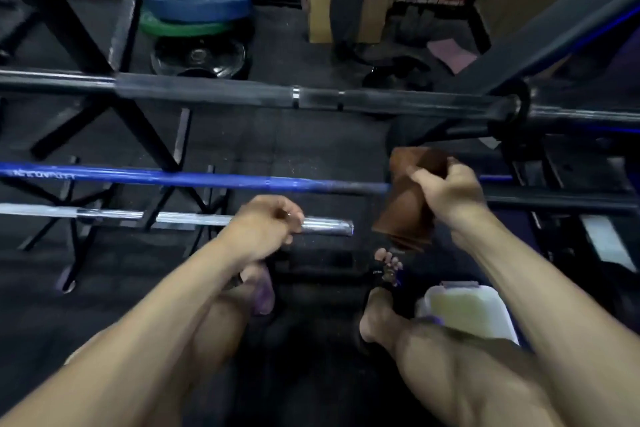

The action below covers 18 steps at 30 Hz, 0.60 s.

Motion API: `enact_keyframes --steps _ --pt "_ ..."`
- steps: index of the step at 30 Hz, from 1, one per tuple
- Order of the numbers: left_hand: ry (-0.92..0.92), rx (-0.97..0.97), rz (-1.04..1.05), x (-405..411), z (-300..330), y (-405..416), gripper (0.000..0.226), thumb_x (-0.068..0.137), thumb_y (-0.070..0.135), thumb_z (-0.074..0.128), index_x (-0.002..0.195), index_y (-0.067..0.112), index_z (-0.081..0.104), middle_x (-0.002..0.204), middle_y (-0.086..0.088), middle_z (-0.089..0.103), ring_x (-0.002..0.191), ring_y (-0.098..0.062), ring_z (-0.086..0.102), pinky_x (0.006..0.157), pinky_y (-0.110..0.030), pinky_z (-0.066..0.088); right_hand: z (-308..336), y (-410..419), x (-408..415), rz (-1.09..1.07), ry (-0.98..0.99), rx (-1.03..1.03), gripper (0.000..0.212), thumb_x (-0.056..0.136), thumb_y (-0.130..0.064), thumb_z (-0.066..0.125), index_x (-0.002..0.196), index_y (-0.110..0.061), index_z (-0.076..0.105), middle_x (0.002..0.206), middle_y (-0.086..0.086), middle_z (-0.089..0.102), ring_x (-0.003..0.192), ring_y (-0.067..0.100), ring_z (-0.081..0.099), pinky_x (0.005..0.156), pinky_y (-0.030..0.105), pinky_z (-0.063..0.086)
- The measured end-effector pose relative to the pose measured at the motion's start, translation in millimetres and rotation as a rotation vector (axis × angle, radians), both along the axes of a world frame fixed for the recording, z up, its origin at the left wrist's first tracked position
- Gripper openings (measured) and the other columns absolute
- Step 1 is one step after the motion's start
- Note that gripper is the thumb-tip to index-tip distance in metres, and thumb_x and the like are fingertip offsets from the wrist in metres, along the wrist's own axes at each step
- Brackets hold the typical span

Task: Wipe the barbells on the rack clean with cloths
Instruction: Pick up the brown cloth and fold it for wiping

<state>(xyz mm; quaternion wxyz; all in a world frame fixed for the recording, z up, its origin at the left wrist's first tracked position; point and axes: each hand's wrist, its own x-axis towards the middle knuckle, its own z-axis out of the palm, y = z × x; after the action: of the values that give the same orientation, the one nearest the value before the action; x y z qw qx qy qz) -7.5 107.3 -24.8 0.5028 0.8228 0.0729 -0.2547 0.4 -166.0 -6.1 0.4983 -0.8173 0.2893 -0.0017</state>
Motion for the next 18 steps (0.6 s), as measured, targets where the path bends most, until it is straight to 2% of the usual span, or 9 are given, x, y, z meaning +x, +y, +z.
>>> enact_keyframes --steps 2,4,6,9,11,13,15,16,18 --pt "0.133 -0.069 0.141 12 -12 0 0.017 0.101 0.012 0.058 0.086 0.017 0.064 0.084 -0.005 0.07 0.067 -0.018 0.06 0.057 -0.024 0.044 -18 15 9 0.064 -0.019 0.011 0.057 0.068 -0.062 0.068 0.107 -0.02 0.069 0.104 0.001 0.075 0.1 0.026 0.07 0.092 0.047 0.056" --pt "0.234 -0.152 0.284 18 -23 2 0.013 0.104 0.021 0.056 0.093 0.018 0.062 0.09 -0.004 0.07 0.072 -0.017 0.064 0.062 -0.026 0.049 -36 29 12 0.109 -0.031 0.034 0.051 0.075 -0.056 0.069 0.109 -0.019 0.068 0.104 -0.001 0.074 0.1 0.022 0.07 0.094 0.048 0.056" --pt "0.291 -0.232 0.393 19 -32 8 0.012 0.105 0.027 0.055 0.1 0.018 0.061 0.094 -0.005 0.072 0.079 -0.019 0.068 0.07 -0.031 0.053 -47 35 15 0.117 -0.065 0.029 0.042 0.082 -0.049 0.07 0.111 -0.019 0.068 0.103 -0.003 0.074 0.099 0.019 0.07 0.094 0.047 0.055" --pt "0.294 -0.262 0.418 25 -36 16 0.01 0.103 0.028 0.058 0.1 0.02 0.062 0.096 -0.006 0.074 0.084 -0.021 0.069 0.07 -0.032 0.054 -43 28 23 0.053 -0.186 -0.119 0.053 0.078 -0.058 0.064 0.11 -0.016 0.067 0.102 -0.001 0.074 0.098 0.02 0.07 0.091 0.047 0.056" --pt "0.165 -0.167 0.332 30 -34 20 0.01 0.1 0.022 0.063 0.091 0.021 0.067 0.092 -0.002 0.074 0.077 -0.018 0.066 0.067 -0.028 0.05 -29 21 27 0.038 -0.289 -0.28 0.041 0.084 -0.051 0.062 0.104 -0.015 0.064 0.1 0.003 0.071 0.094 0.023 0.069 0.088 0.046 0.055" --pt "-0.058 0.037 0.212 35 -34 24 0.01 0.094 0.02 0.068 0.085 0.023 0.071 0.087 0.004 0.075 0.077 -0.015 0.067 0.072 -0.024 0.049 -17 18 30 0.063 -0.334 -0.508 0.033 0.09 -0.041 0.061 0.11 -0.014 0.061 0.111 0.007 0.064 0.097 0.029 0.063 0.087 0.039 0.051" --pt "-0.278 0.262 0.093 38 -30 29 0.005 0.093 0.021 0.068 0.09 0.024 0.071 0.091 0.007 0.072 0.082 -0.012 0.064 0.077 -0.015 0.044 -14 24 36 0.156 -0.214 -0.704 0.036 0.093 -0.038 0.061 0.122 -0.017 0.058 0.126 0.007 0.054 0.099 0.034 0.06 0.082 0.037 0.043" --pt "-0.402 0.366 0.028 40 -29 33 0.006 0.093 0.022 0.068 0.097 0.024 0.071 0.097 0.005 0.069 0.089 -0.015 0.062 0.083 -0.019 0.044 -16 29 39 0.208 -0.12 -0.765 0.038 0.094 -0.038 0.061 0.126 -0.019 0.056 0.13 0.006 0.049 0.099 0.036 0.06 0.079 0.036 0.04" --pt "-0.57 0.553 -0.095 45 -33 42 0.022 0.094 0.025 0.067 0.115 0.021 0.07 0.114 -0.002 0.065 0.107 -0.027 0.055 0.099 -0.036 0.043 -27 44 42 0.323 0.051 -0.847 0.041 0.095 -0.041 0.059 0.13 -0.02 0.052 0.133 0.007 0.044 0.1 0.04 0.06 0.077 0.038 0.038"
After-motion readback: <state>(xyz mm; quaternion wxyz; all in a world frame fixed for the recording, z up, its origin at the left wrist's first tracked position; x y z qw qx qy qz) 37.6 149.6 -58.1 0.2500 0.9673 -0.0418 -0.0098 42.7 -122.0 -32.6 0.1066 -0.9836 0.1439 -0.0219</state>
